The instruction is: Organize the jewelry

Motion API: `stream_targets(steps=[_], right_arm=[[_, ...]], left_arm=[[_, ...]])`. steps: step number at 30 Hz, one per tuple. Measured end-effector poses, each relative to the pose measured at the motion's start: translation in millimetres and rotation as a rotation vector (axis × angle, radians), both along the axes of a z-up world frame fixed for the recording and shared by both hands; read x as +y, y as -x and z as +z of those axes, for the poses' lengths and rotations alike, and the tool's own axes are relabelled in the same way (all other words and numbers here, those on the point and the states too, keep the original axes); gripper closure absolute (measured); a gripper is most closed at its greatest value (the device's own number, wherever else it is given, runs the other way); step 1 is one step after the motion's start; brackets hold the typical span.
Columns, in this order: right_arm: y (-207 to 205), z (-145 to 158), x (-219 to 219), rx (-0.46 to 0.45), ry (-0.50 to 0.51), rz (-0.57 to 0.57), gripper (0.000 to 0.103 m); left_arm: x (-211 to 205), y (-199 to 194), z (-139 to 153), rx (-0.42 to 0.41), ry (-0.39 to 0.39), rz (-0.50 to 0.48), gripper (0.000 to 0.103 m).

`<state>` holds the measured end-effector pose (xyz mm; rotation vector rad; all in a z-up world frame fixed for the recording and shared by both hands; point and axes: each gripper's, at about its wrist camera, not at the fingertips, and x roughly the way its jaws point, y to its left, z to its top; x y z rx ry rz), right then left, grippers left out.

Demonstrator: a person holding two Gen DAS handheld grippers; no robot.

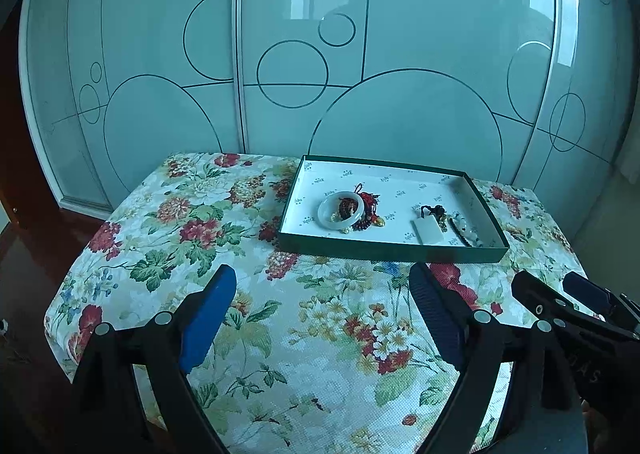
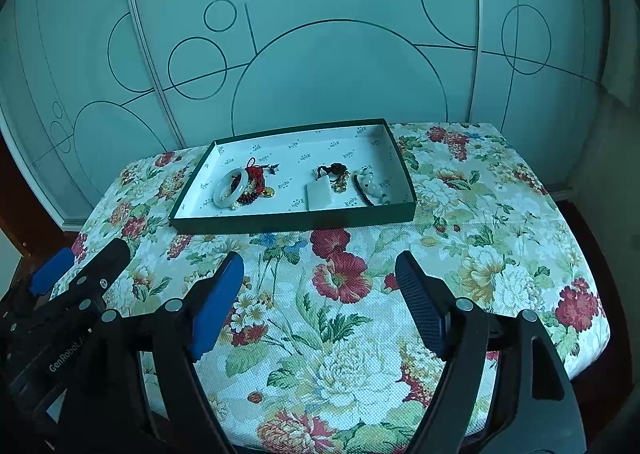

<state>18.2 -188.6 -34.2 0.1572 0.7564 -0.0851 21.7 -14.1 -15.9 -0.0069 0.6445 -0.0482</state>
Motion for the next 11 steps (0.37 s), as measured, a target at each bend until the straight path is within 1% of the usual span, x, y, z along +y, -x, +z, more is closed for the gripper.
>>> stream_targets(steps=[3,5,6,8,11], right_arm=[[-1,-3,-1,0.007,-0.003,0.001,0.025],[0,-4,-4,0.009,-0.004,-0.002,0.024],[0,-5,-7,0.010,-0.001,-0.005,0.023],[-1,-8,-17,0.011,0.007,-0.022,0.018],[-5,-19,-43,0.031,0.020,-0.068,0.015]], left_arm=[[0,-2,-2,-0.006,-0.015,0.011,0.016],[4,-7,-5,-0.003,-0.030,0.041,0.016],[9,-11,-7,0.012,-0.024,0.049,0.016],[19,-22,-15,0.052,-0.008,0.054,0.016],[39,-42,-32,0.109,-0.027,0.108,0.016]])
